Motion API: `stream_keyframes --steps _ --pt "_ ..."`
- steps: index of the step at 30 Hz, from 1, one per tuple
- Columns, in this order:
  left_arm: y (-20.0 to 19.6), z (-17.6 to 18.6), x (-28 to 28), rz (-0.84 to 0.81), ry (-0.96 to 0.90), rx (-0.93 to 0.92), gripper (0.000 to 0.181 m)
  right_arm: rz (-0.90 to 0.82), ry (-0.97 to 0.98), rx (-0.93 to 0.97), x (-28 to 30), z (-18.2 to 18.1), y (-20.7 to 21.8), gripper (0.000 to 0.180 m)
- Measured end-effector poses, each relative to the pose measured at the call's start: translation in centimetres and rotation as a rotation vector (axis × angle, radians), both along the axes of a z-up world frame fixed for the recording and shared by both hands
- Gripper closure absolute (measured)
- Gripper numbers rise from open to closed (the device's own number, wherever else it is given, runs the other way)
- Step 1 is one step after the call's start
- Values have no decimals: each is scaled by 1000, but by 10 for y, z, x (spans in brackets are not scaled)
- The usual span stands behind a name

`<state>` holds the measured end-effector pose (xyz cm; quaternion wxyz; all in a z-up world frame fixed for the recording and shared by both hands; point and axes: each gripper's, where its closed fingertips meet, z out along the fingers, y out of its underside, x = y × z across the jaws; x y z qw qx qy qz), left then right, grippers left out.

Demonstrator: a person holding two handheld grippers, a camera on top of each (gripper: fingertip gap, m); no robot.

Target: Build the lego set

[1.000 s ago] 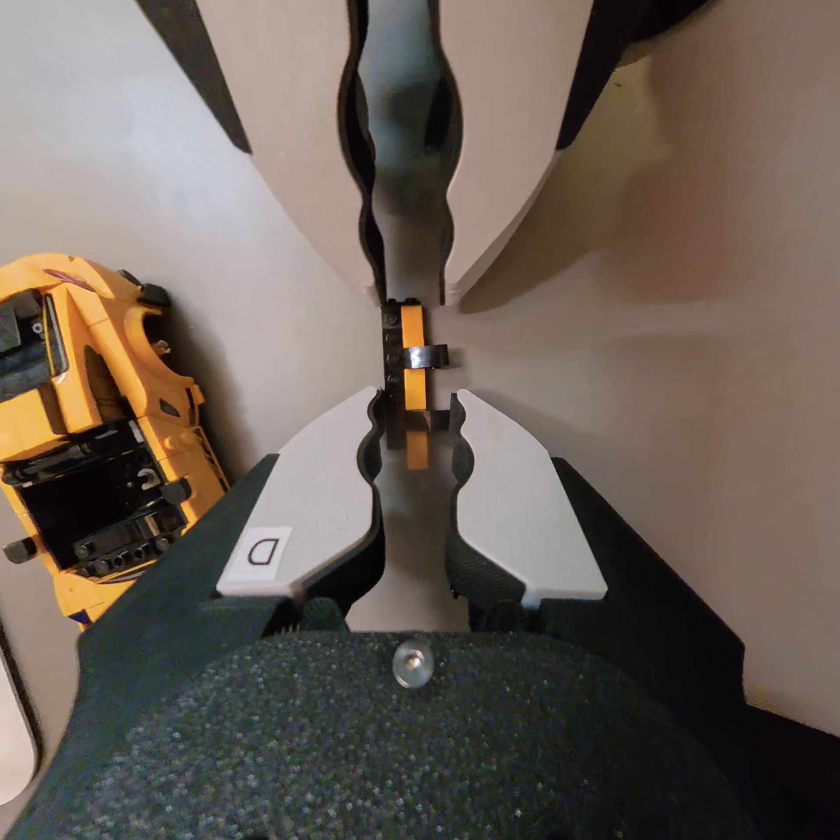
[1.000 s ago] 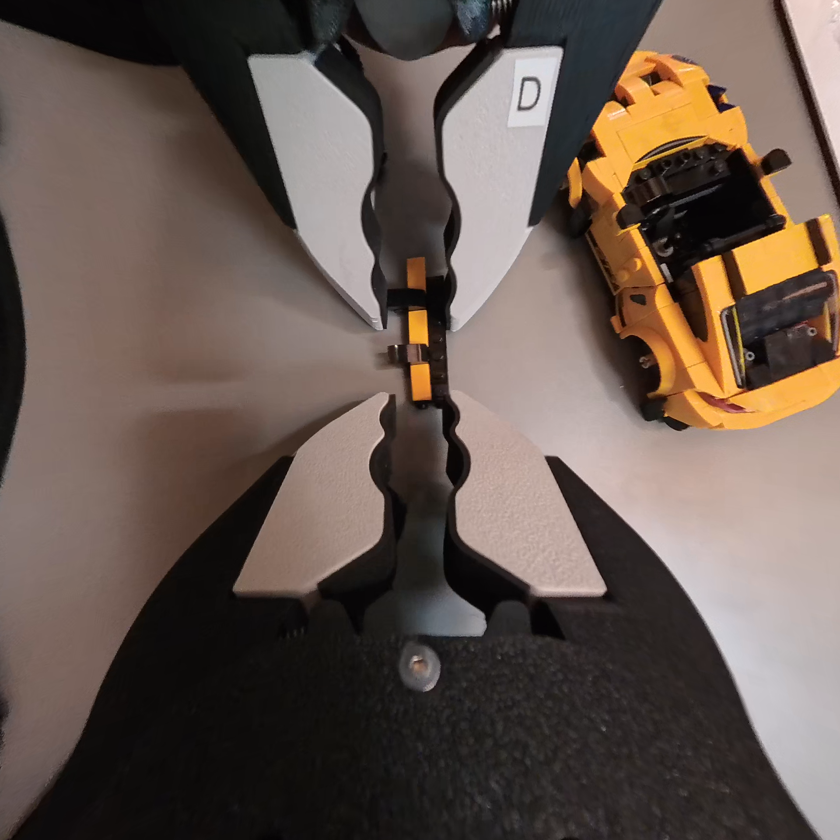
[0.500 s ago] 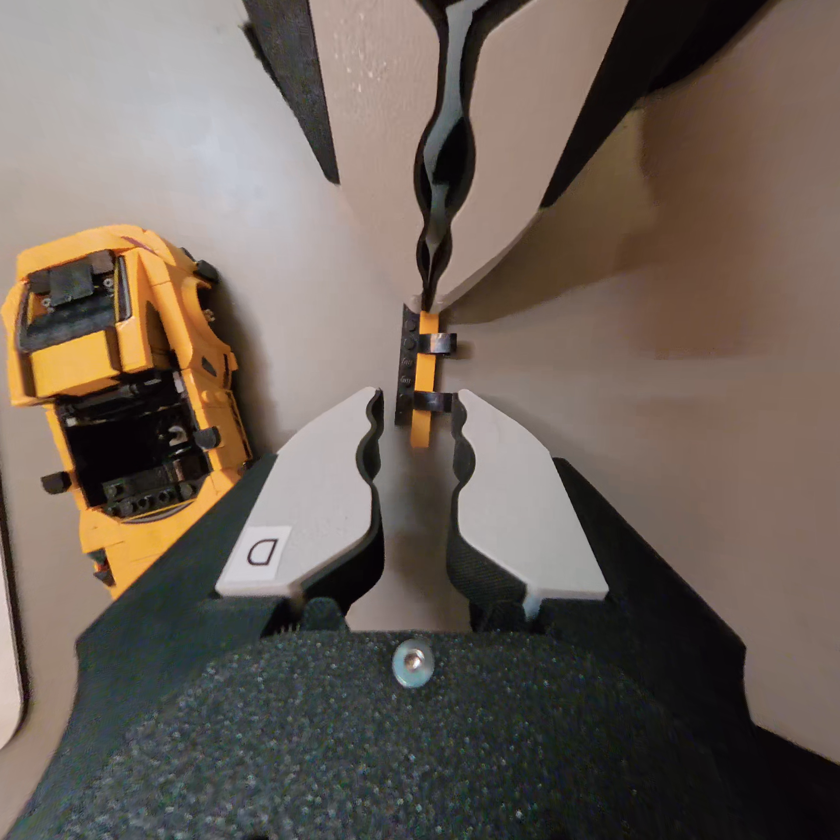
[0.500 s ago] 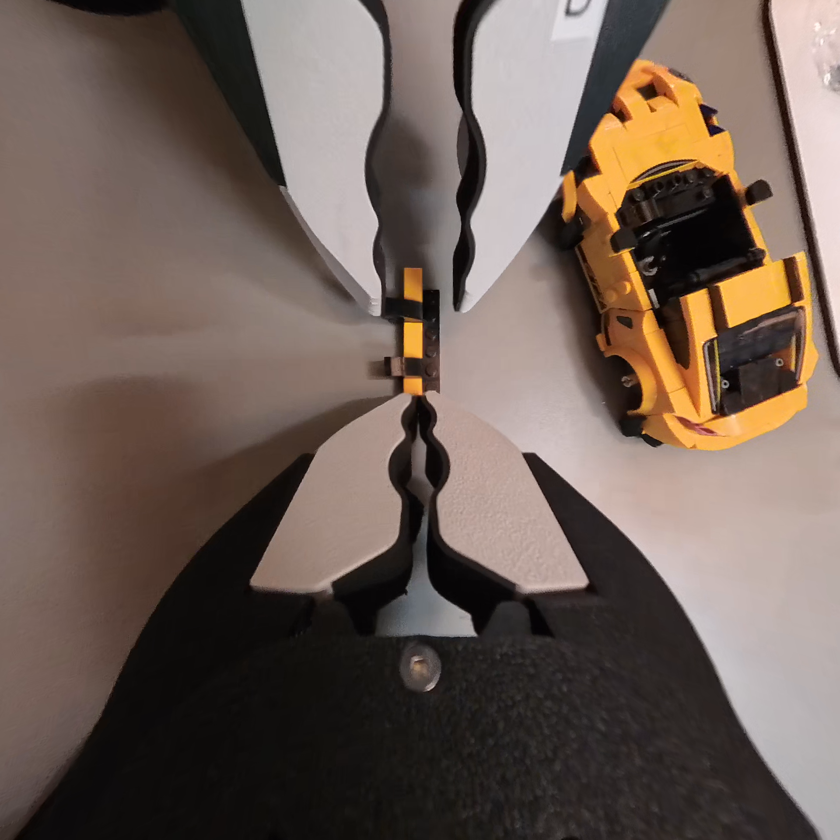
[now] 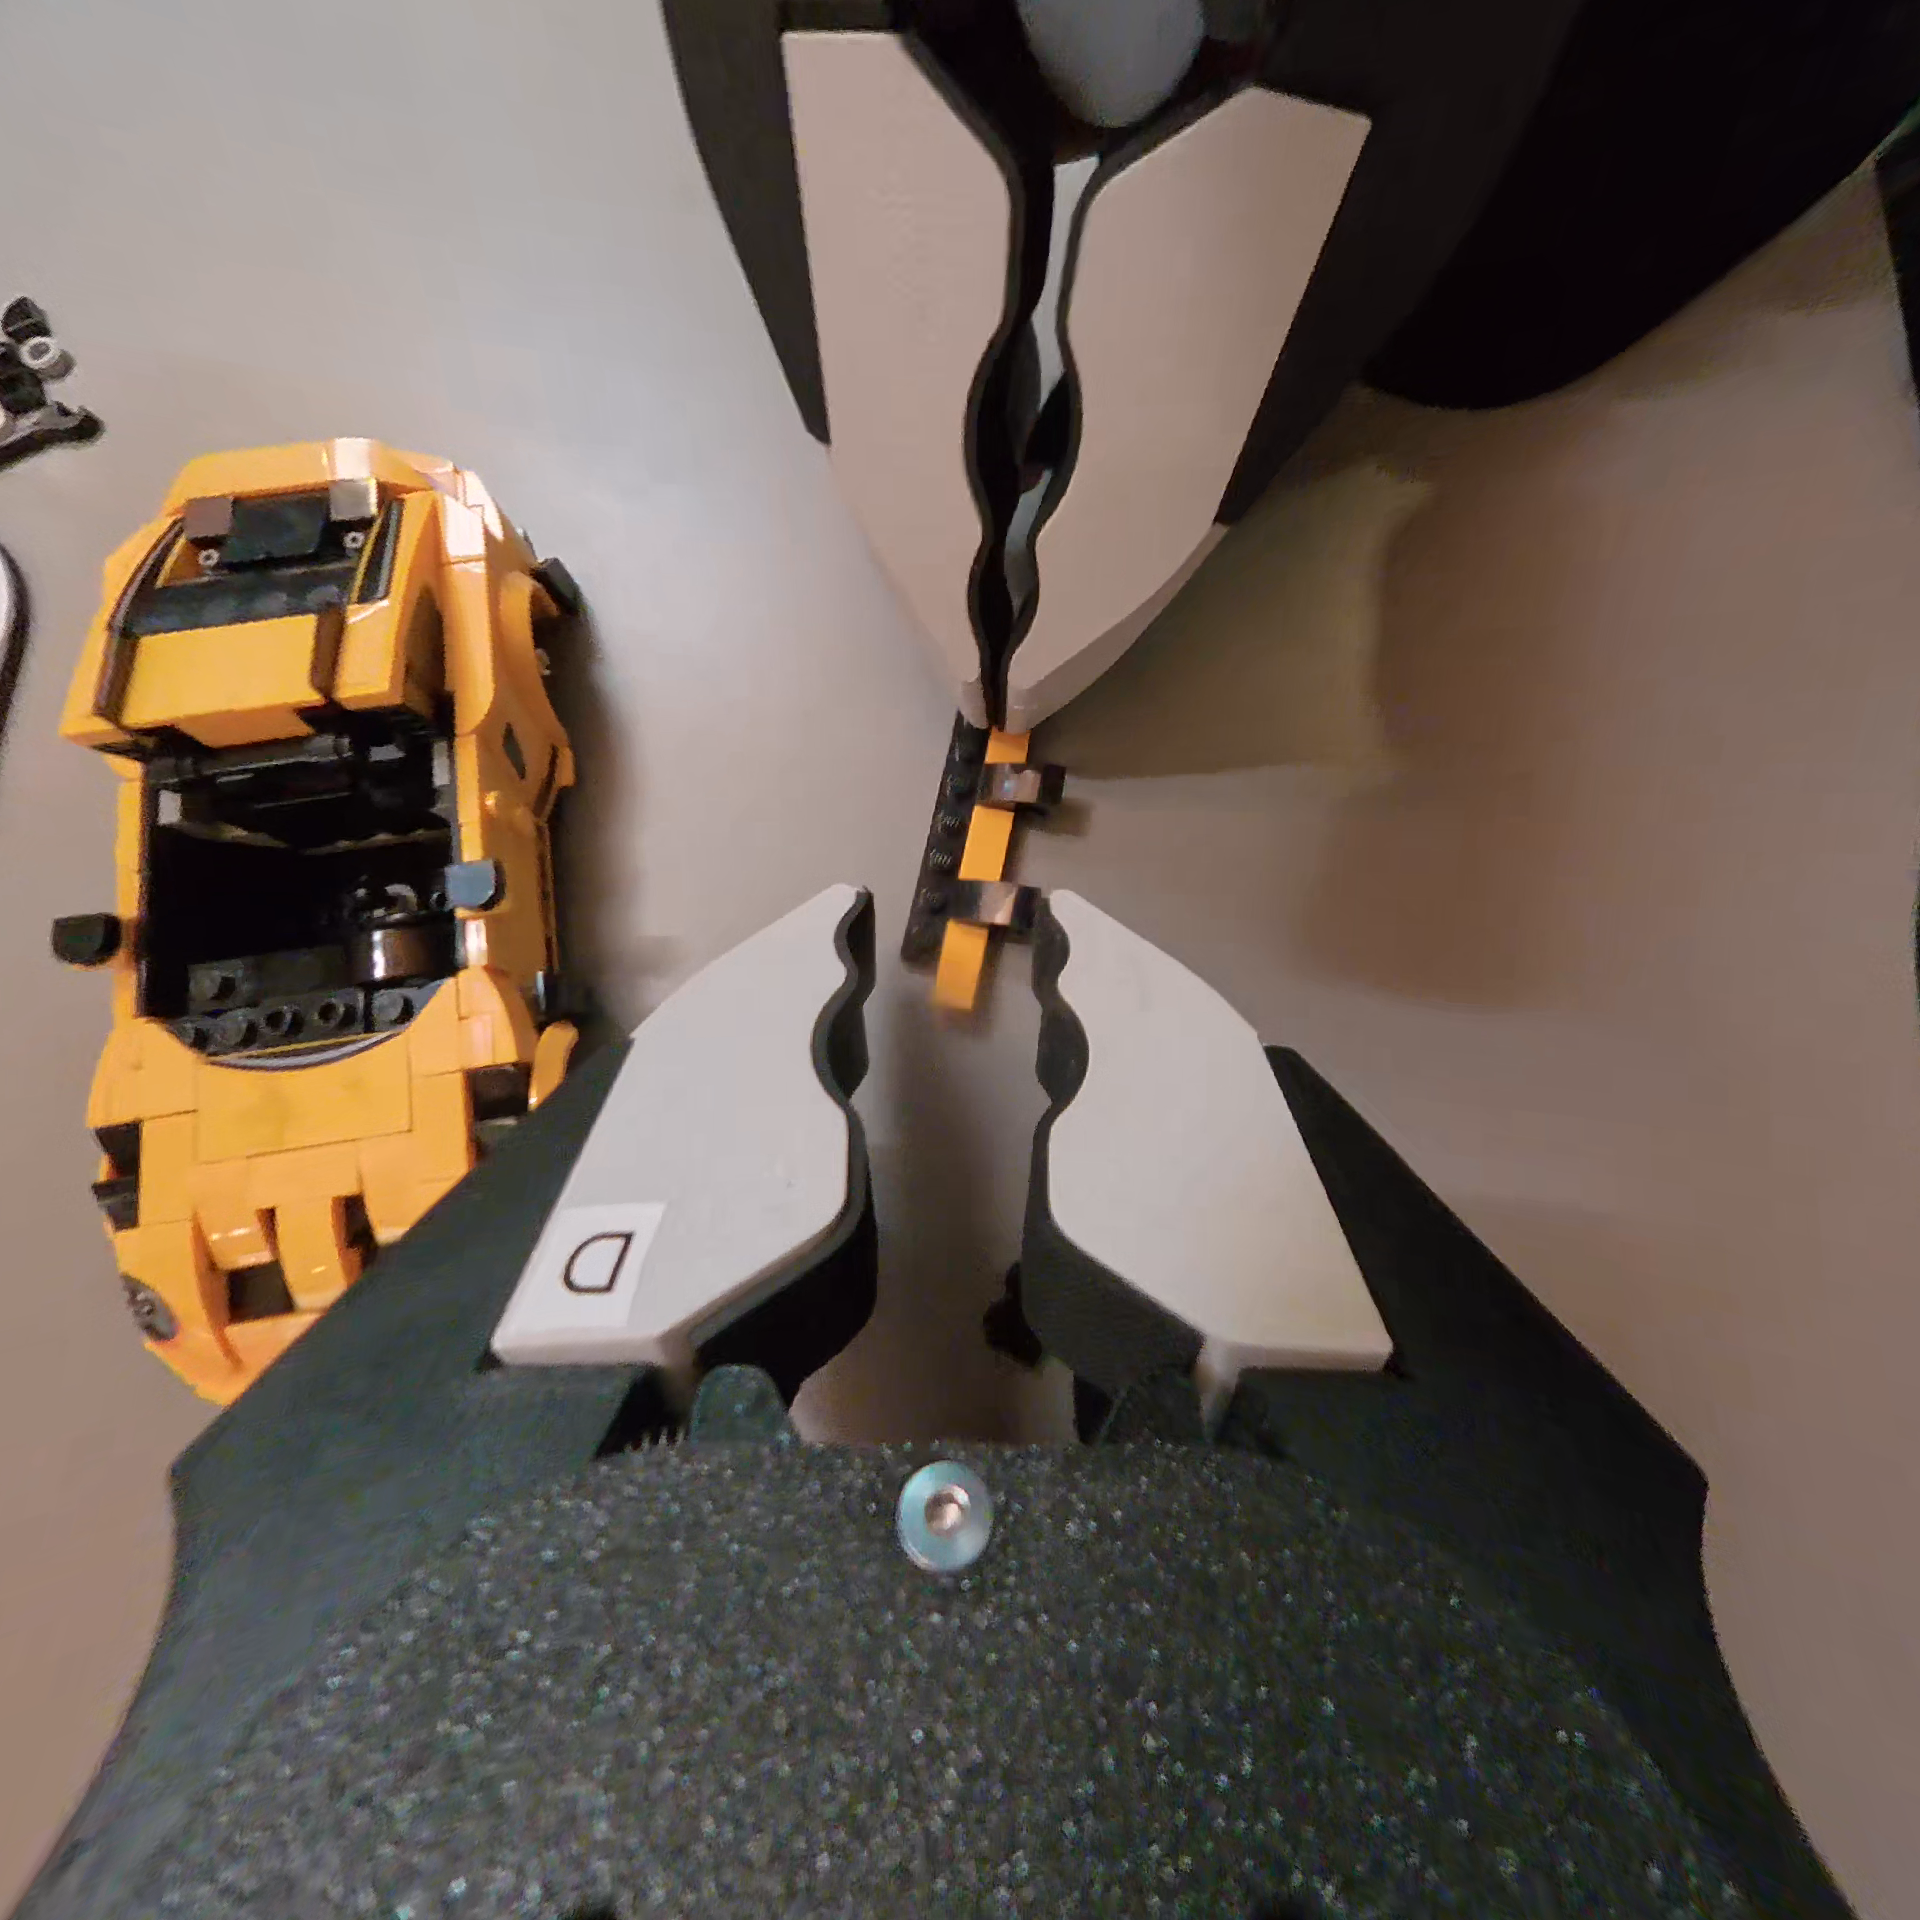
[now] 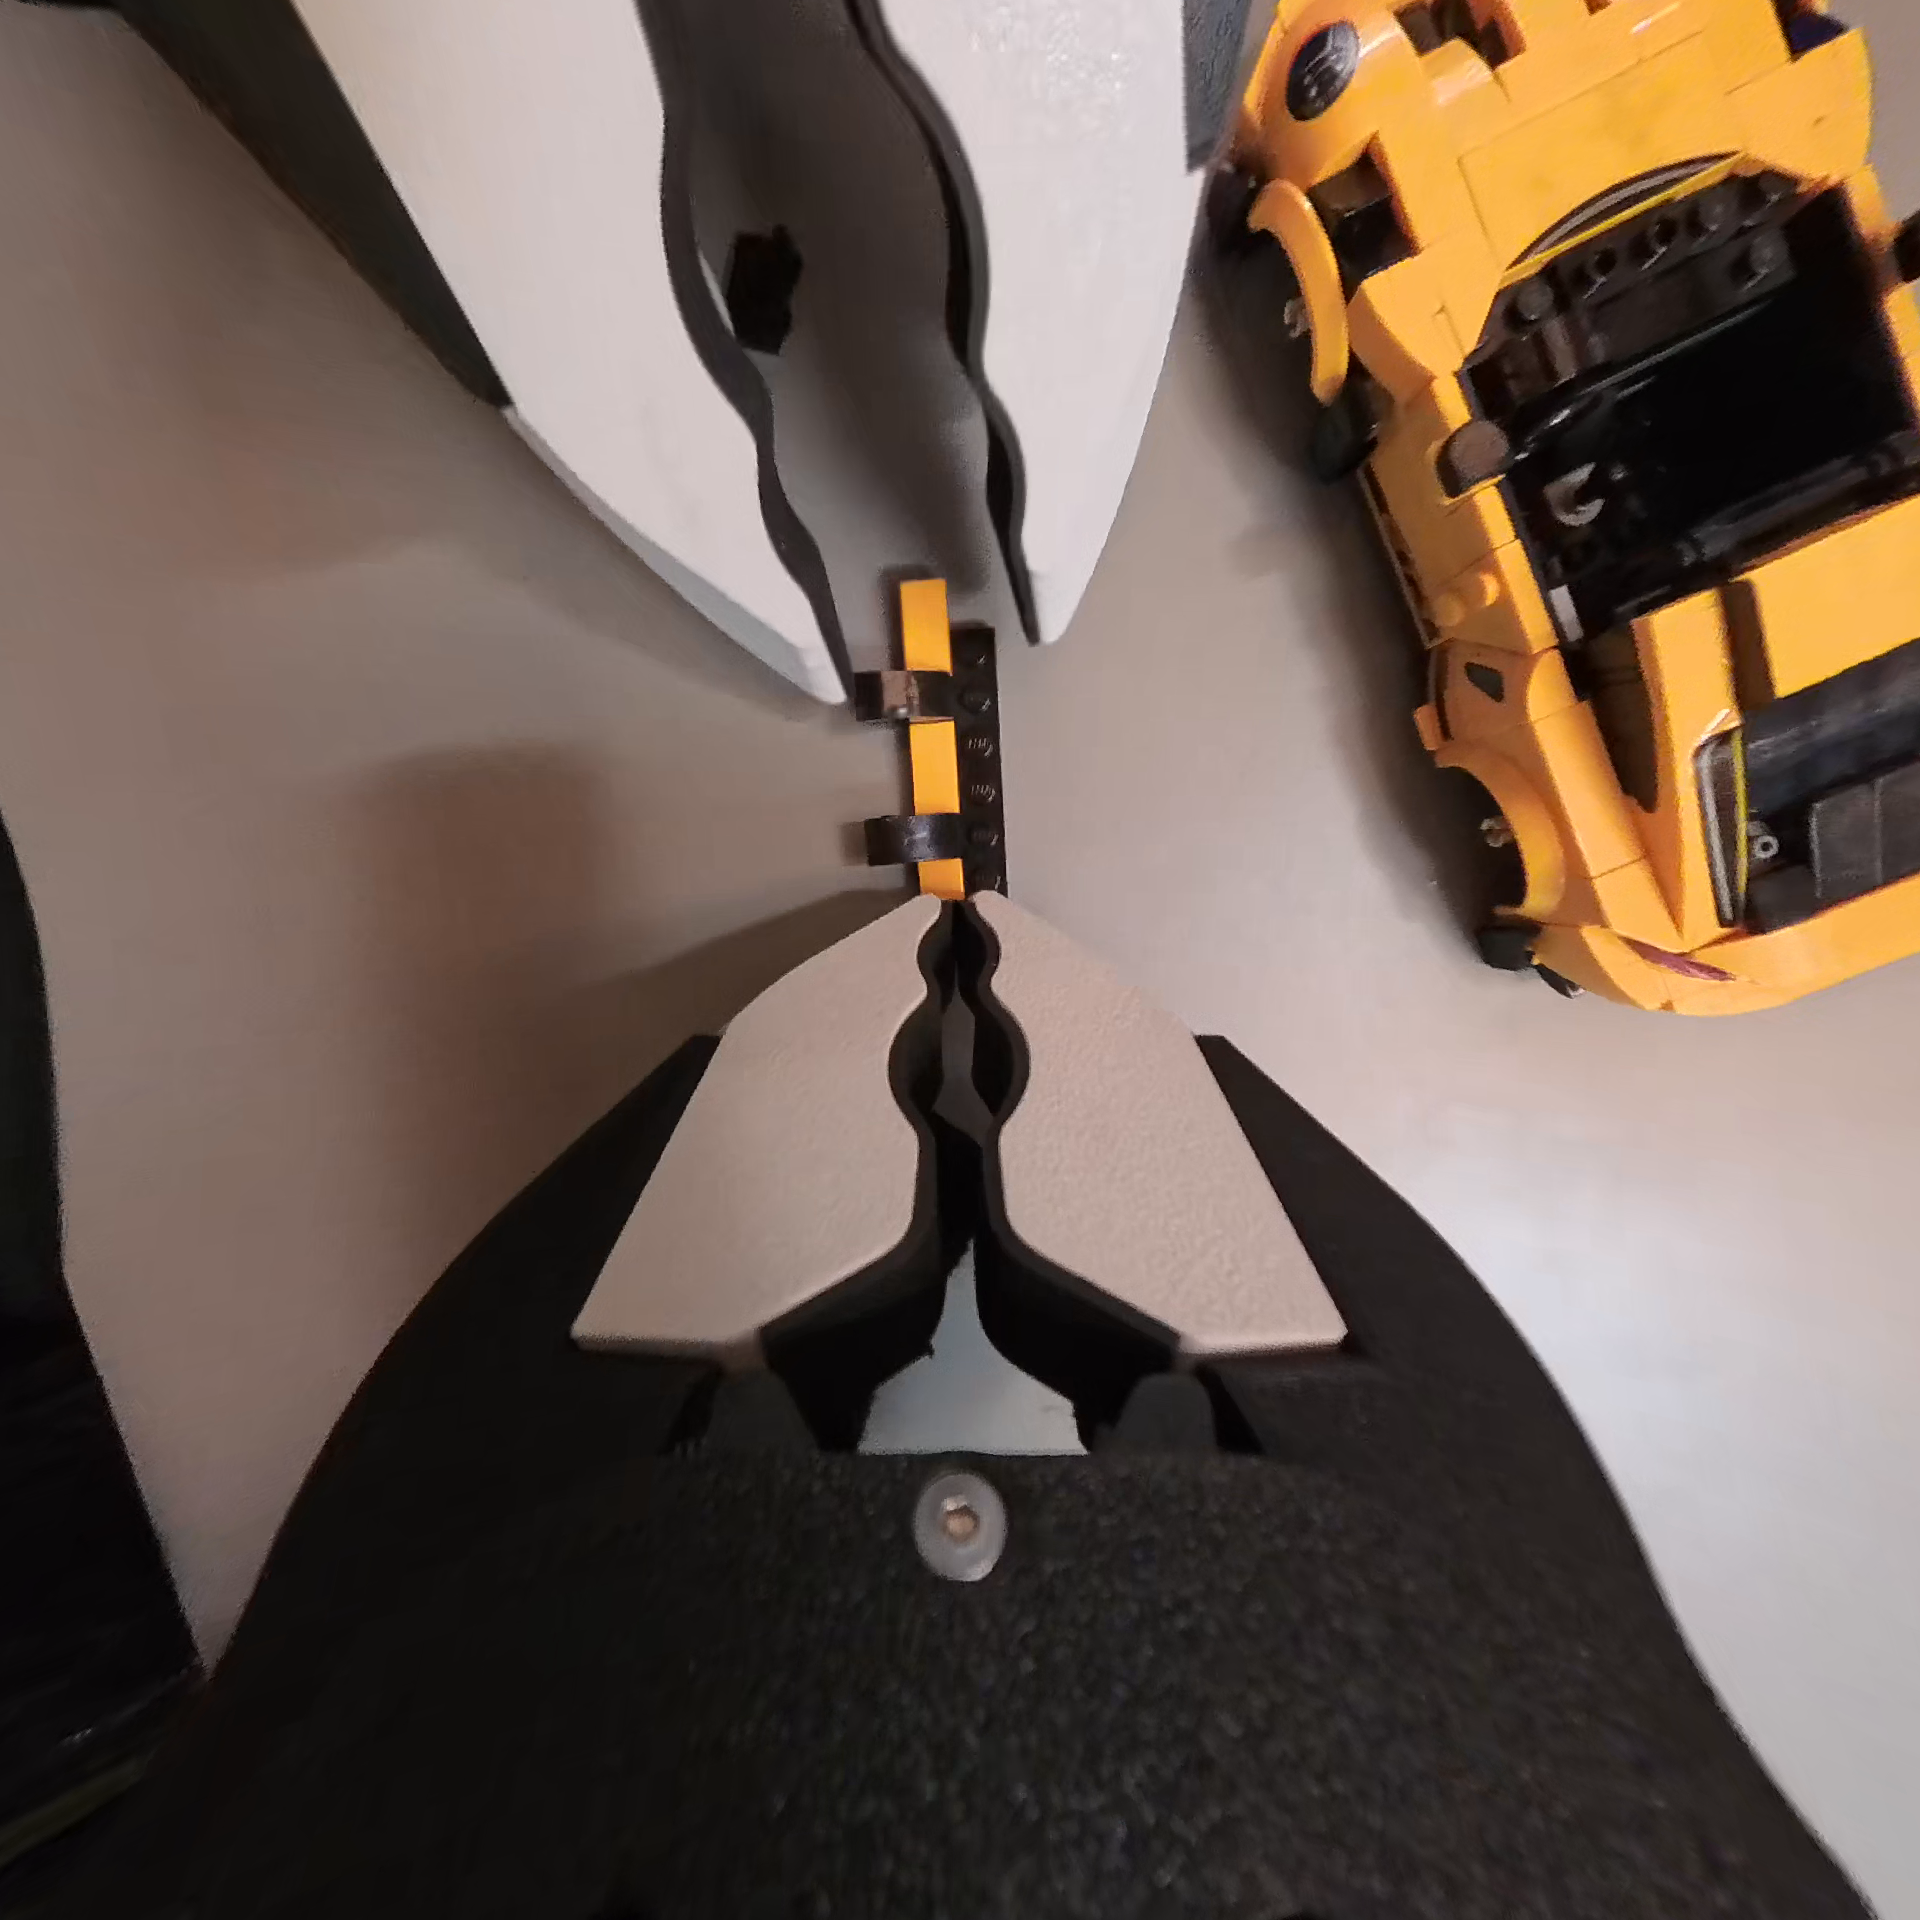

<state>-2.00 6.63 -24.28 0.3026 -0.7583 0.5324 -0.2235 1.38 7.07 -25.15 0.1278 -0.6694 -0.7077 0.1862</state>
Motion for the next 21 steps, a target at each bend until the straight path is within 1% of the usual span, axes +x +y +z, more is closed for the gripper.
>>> stream_keyframes --steps 8,13,15,17,19,21 --pt "-4 -12 5 -27 26 -16 152 32 -22 63 -1 -1 -1 180" --pt "-4 -13 6 -24 19 -21 151 17 11 60 -6 -1 -3 180" --pt "-4 -12 4 -16 17 -18 151 -29 64 33 -5 4 1 180" --pt "-4 -11 3 -12 10 -12 151 -65 159 -23 -7 20 2 180" --pt "-3 -11 2 -6 9 -17 151 -101 209 -12 -3 31 9 180" --pt "-3 -12 2 -6 13 -21 151 -118 225 1 4 32 13 180"
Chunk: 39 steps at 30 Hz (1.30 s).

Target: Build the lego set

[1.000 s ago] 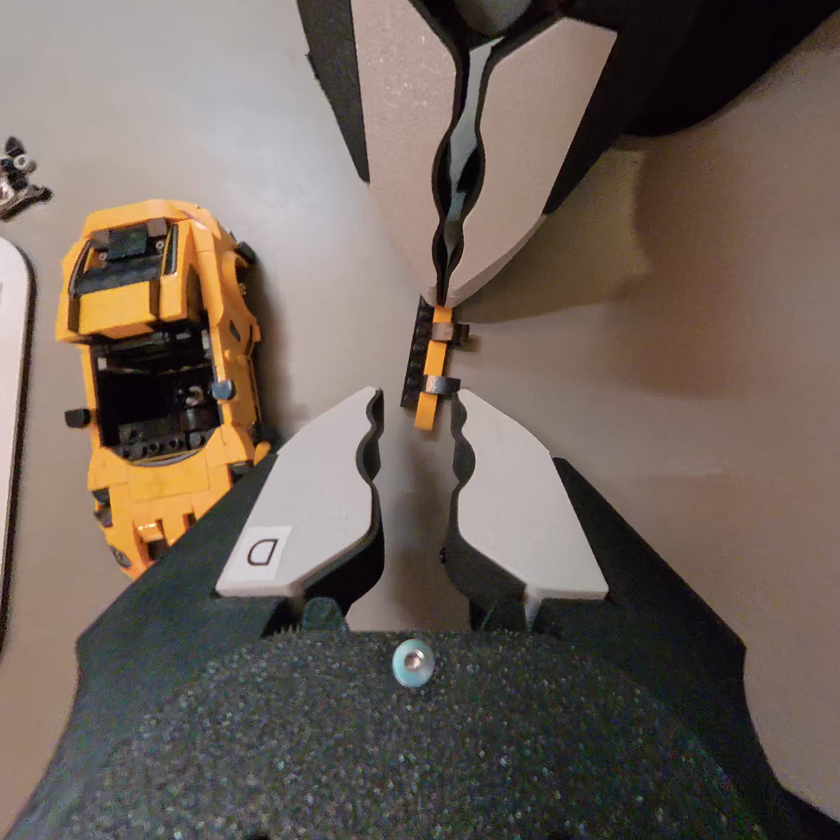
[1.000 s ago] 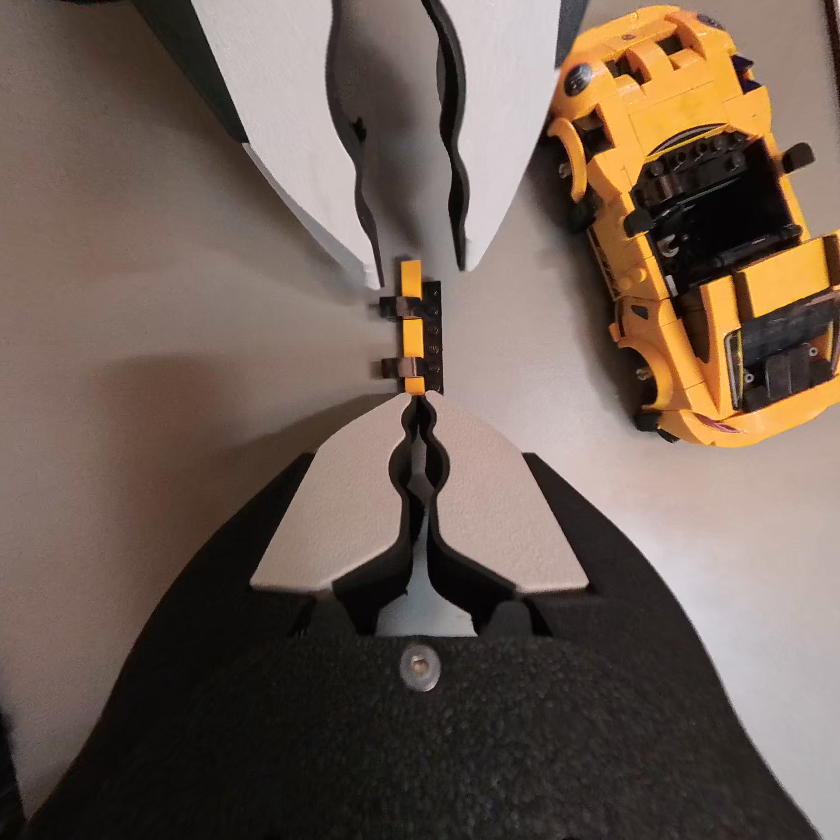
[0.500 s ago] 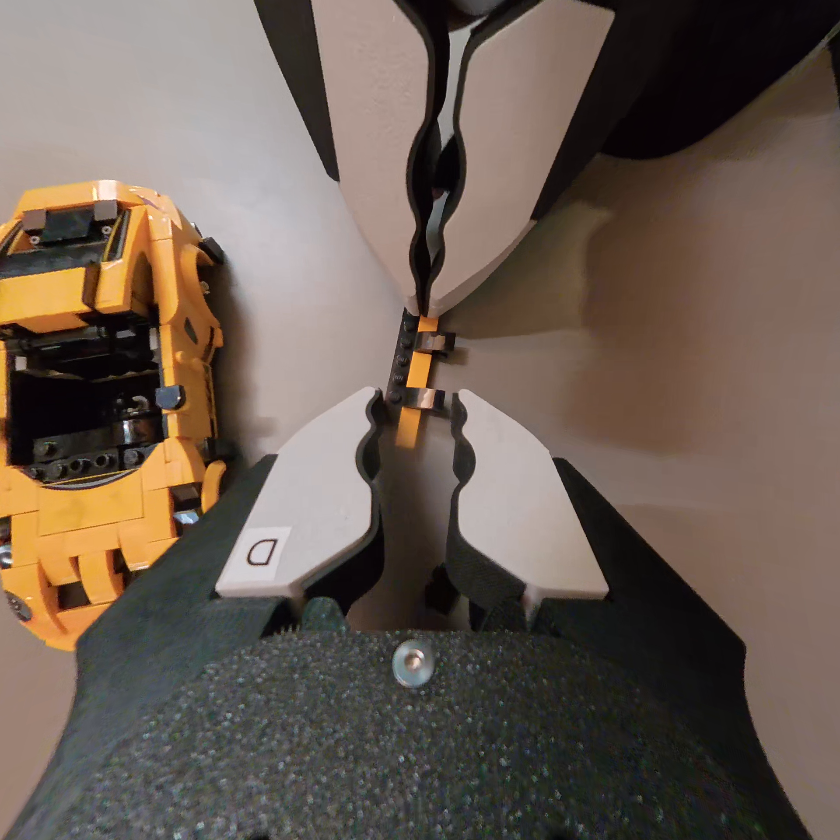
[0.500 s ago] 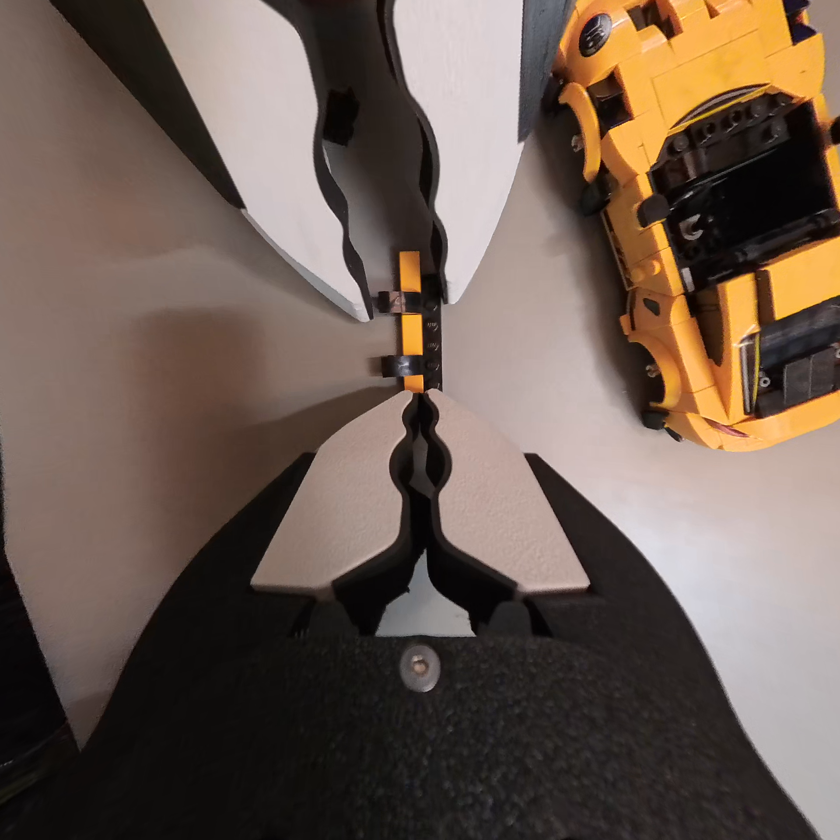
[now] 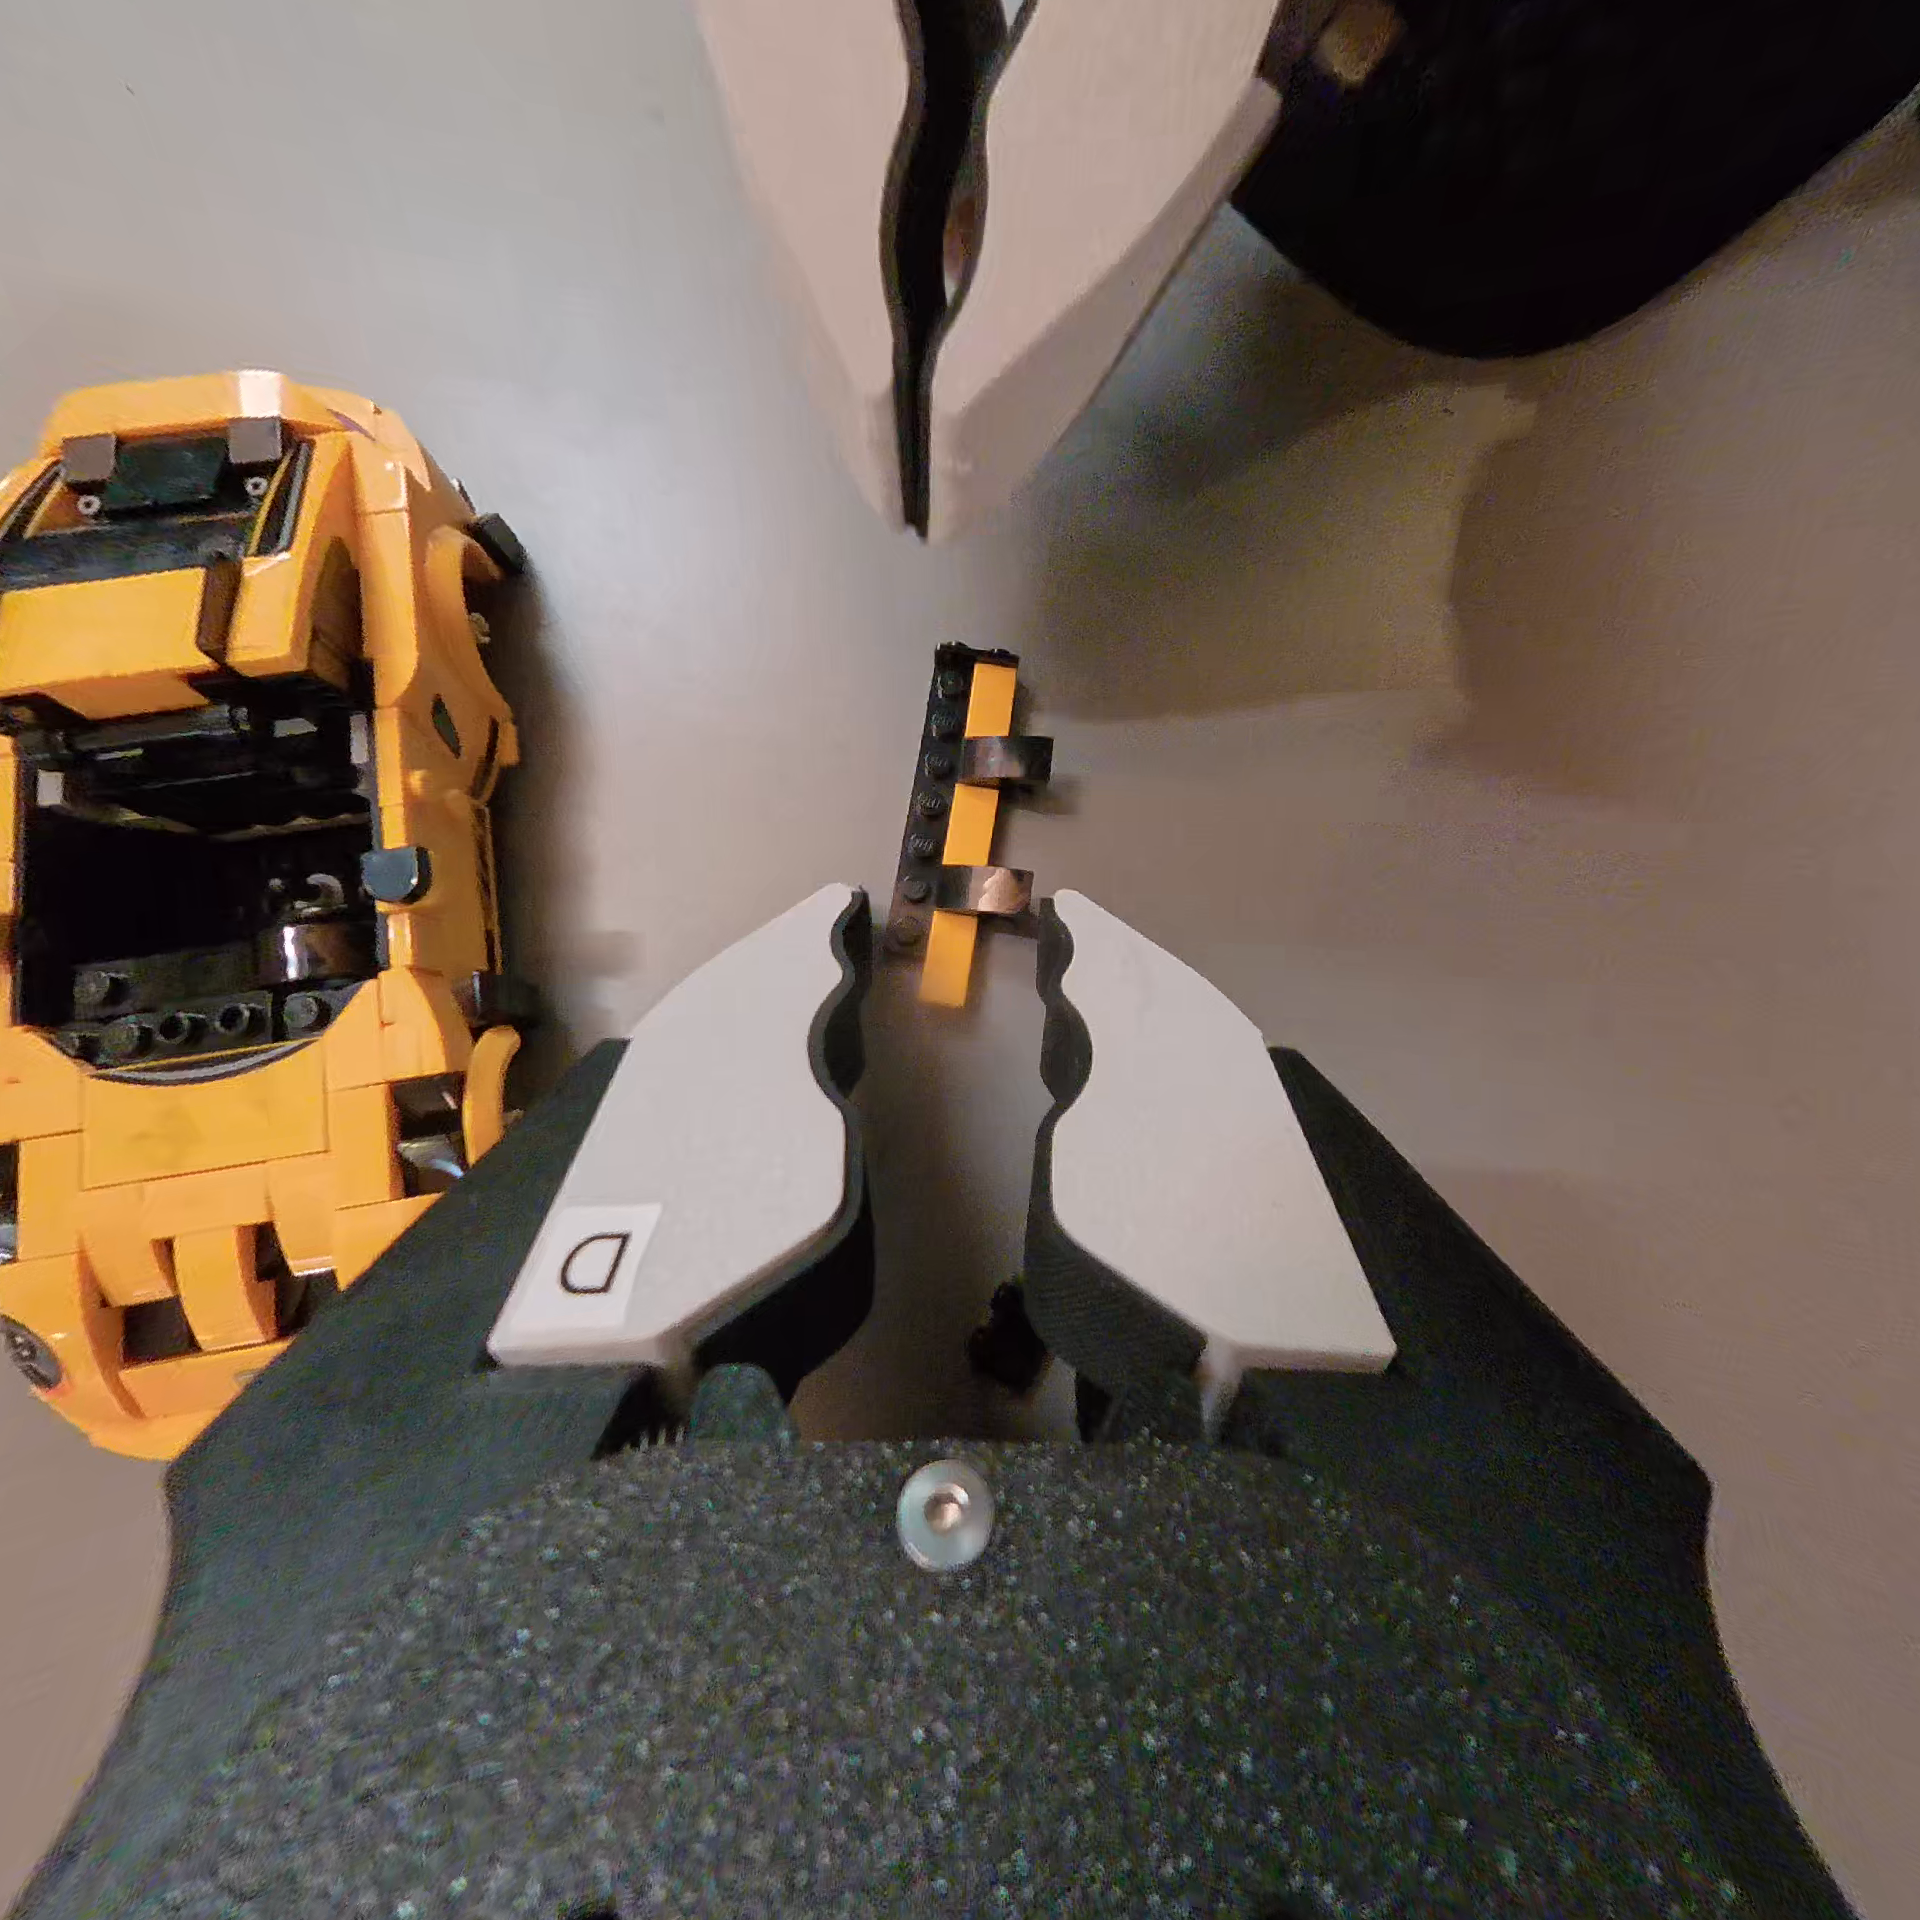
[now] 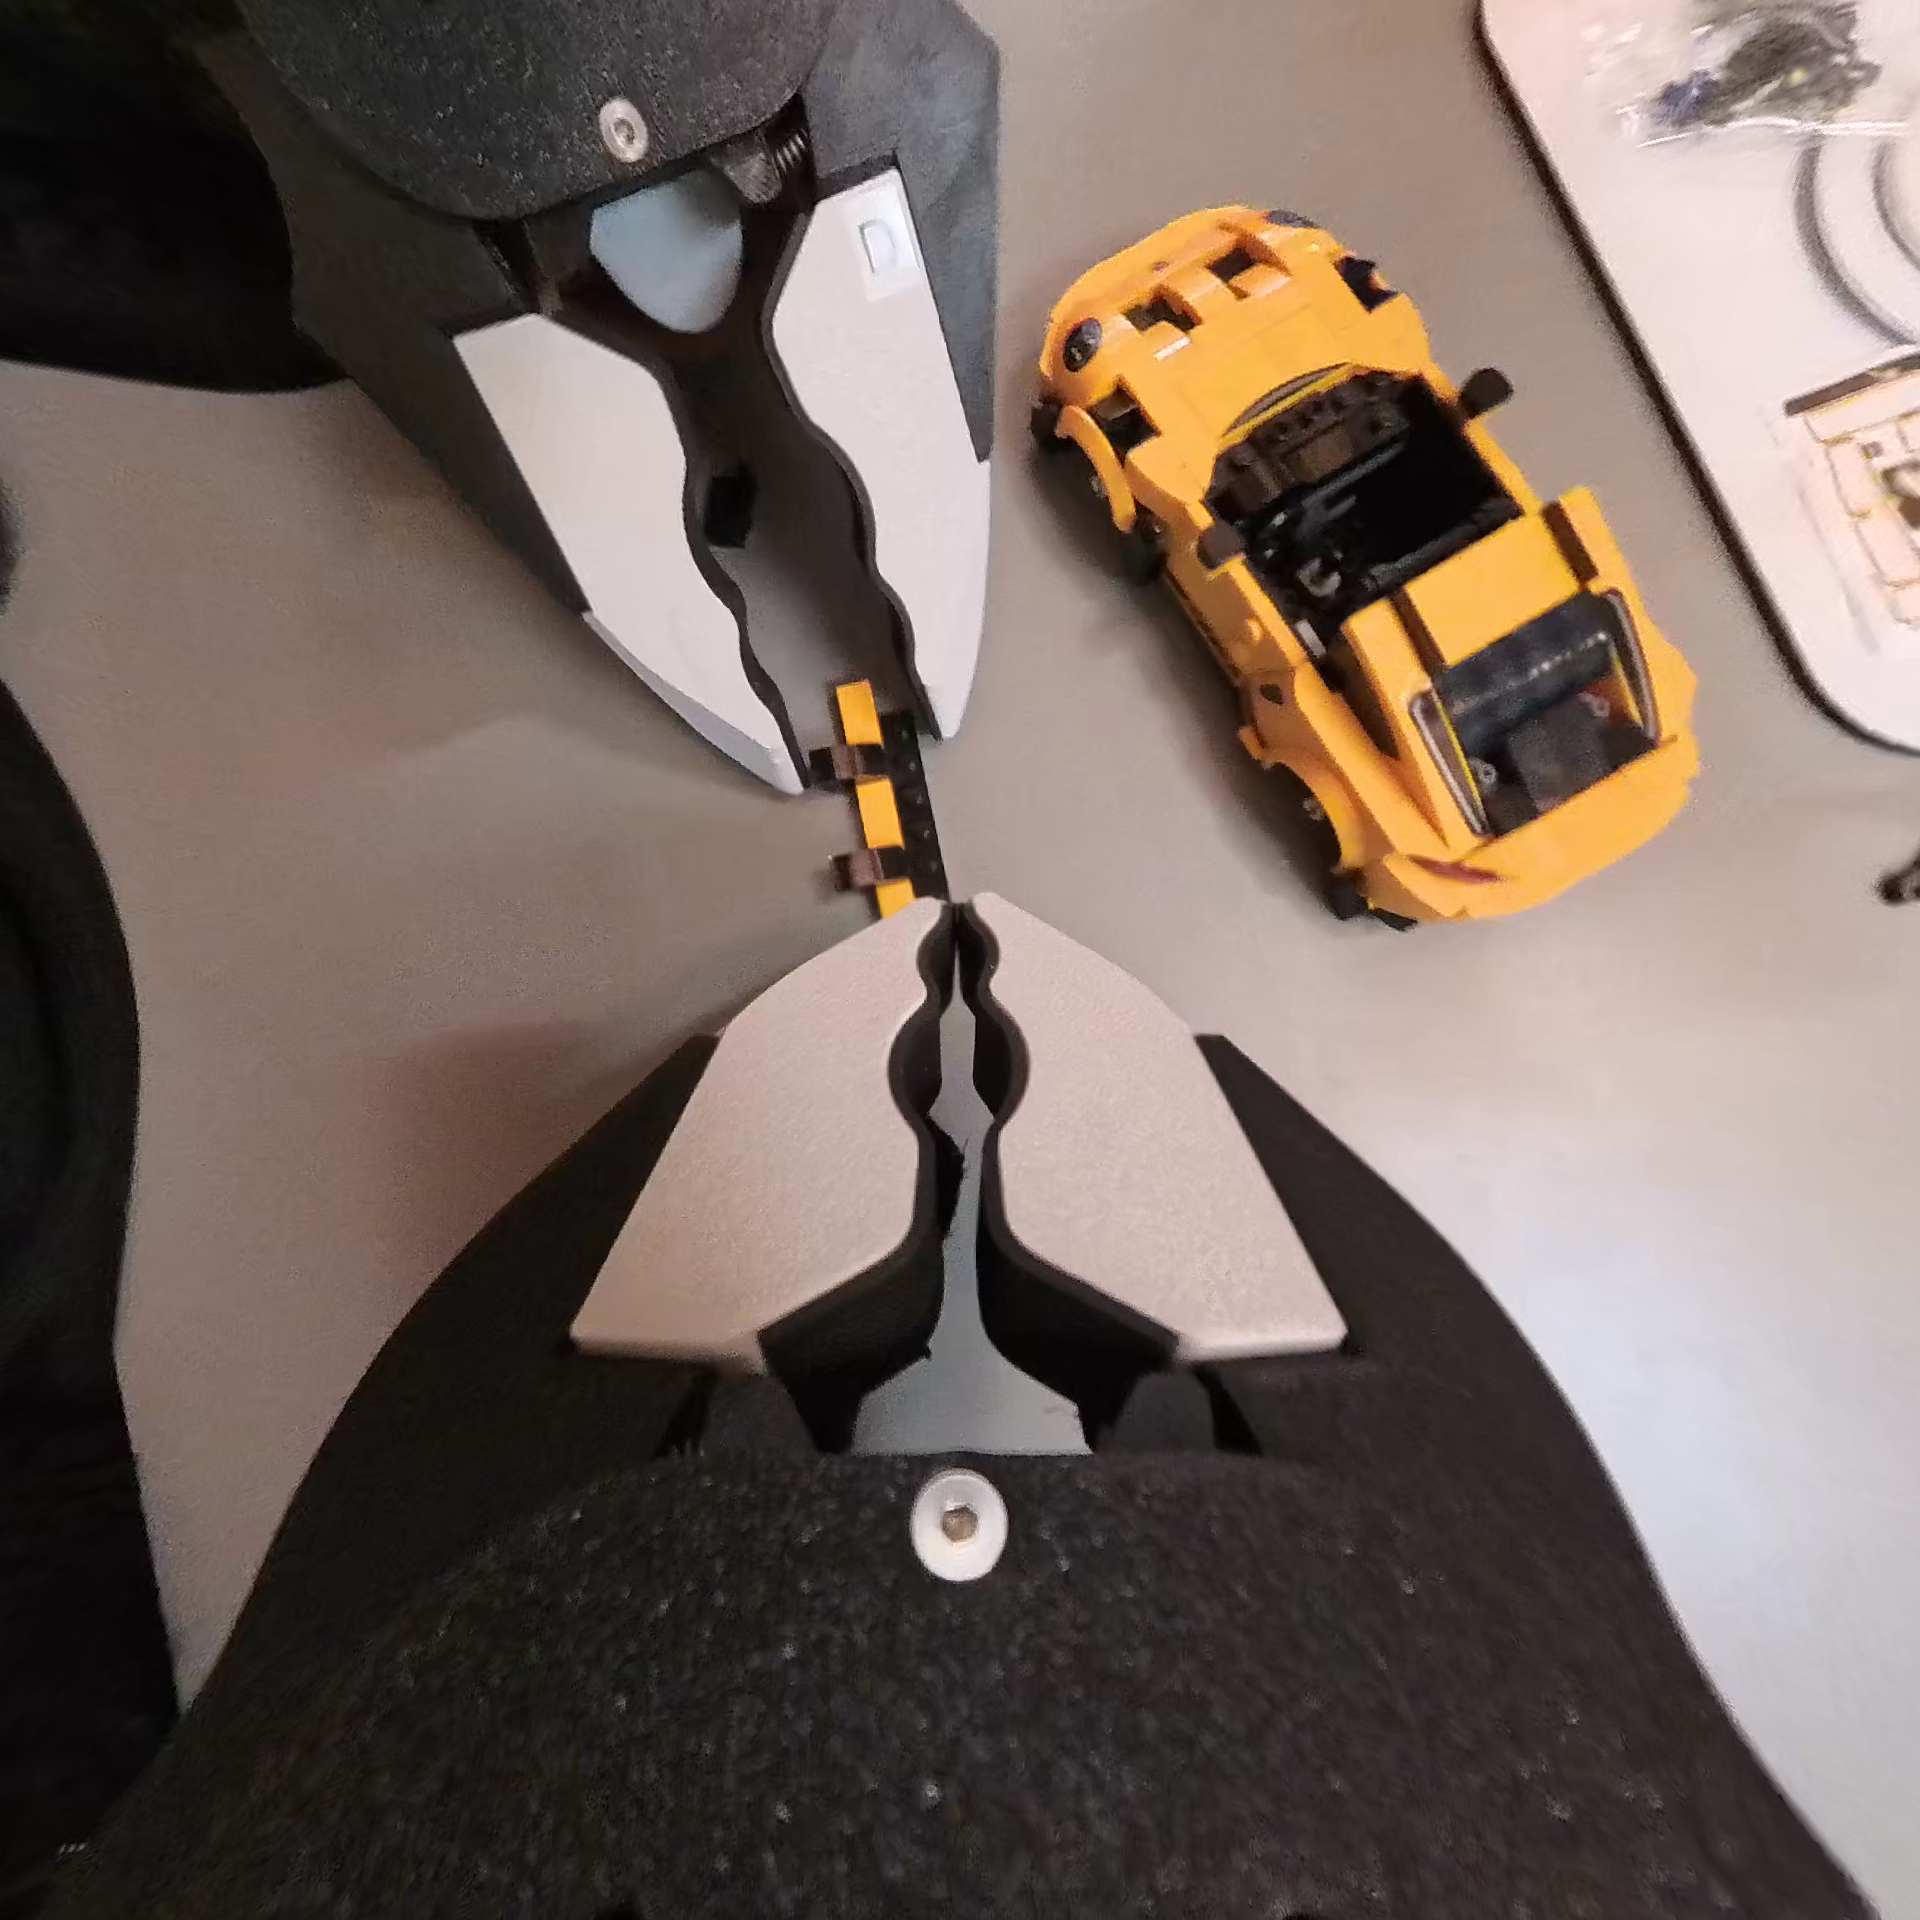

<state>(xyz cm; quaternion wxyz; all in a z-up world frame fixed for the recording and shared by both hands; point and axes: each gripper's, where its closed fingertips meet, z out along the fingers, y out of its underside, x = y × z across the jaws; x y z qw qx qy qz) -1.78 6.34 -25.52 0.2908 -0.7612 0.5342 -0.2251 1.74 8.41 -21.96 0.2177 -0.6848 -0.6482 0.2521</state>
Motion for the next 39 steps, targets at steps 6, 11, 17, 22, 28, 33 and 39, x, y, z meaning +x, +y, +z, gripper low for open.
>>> stream_keyframes --steps 6,11,17,22,28,33,39 --pt "-1 -2 1 0 13 1 151 43 -28 36 7 -20 -13 172" --pt "-4 -2 3 -2 19 -12 155 95 -67 104 2 -24 -15 171" --pt "-13 -1 13 21 12 -41 156 176 -102 142 4 -23 -20 154" --pt "-25 12 18 10 -42 -56 149 211 -96 150 8 -26 -26 150" --pt "-13 38 -47 144 -30 6 147 216 -61 136 18 -26 -29 149" --pt "-19 17 -83 150 65 -33 145 213 -53 139 16 -30 -26 149" --pt "-32 1 -75 78 124 -109 155 192 -29 141 14 -29 -23 150"
